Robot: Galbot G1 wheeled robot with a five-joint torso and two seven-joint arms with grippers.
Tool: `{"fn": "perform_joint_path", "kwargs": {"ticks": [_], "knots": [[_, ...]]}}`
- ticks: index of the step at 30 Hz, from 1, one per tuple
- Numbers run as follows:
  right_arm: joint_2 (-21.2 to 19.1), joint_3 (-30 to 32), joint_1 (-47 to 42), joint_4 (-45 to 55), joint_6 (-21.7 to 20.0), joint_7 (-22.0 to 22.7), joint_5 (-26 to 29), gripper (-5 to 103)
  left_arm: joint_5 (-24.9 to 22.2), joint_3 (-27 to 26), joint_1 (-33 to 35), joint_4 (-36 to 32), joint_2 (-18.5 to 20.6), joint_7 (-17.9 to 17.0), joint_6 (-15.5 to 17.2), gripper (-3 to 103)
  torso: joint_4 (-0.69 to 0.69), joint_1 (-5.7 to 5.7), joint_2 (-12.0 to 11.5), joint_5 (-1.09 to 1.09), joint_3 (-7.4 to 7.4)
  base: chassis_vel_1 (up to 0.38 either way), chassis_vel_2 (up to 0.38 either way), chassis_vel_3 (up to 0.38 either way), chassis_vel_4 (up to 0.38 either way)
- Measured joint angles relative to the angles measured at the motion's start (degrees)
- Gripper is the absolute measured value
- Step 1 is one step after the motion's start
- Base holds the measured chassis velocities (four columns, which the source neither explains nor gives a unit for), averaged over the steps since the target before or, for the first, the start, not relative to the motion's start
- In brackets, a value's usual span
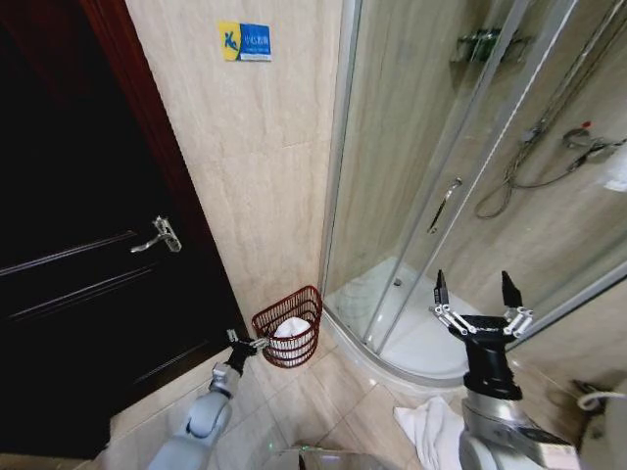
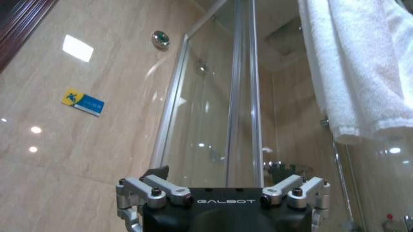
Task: Discard the used towel into the hamper.
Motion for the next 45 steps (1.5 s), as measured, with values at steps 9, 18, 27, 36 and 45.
{"fn": "perform_joint_path", "kwargs": {"ticks": [9,18,27,36,45], "knots": [[-1.95,-0.41,1.12,2.2,-5.16,2.88,0.02,100,1.35,-4.27,8.97,-14.31,-8.0,-2.25,2.09,100,0.0,0.0,0.0,0.0,0.0,0.0,0.0,0.0,0.0],[-3.11,-0.02,2.45,2.98,-8.65,3.81,2.36,100,2.78,-7.66,12.97,-26.31,-8.8,0.67,13.02,100,0.0,0.01,0.0,0.0,0.01,0.0,0.0,0.0,0.0],[-3.05,0.23,3.37,2.95,-9.53,3.95,4.19,100,2.91,-10.03,13.75,-36.33,-9.24,6.62,25.16,100,0.0,0.01,-0.01,0.0,0.01,0.0,0.0,0.0,0.0],[-2.75,0.07,4.18,3.09,-10.29,4.02,4.65,100,1.85,-8.72,15.77,-39.0,-10.15,6.41,25.66,100,0.0,0.01,-0.01,0.0,0.01,0.0,0.0,0.0,0.0],[-2.58,-0.06,4.29,3.86,-10.6,4.0,5.18,100,2.14,-6.9,18.4,-42.8,-11.28,5.88,25.28,100,0.0,0.01,-0.01,0.0,0.01,0.0,0.0,0.0,0.0]]}}
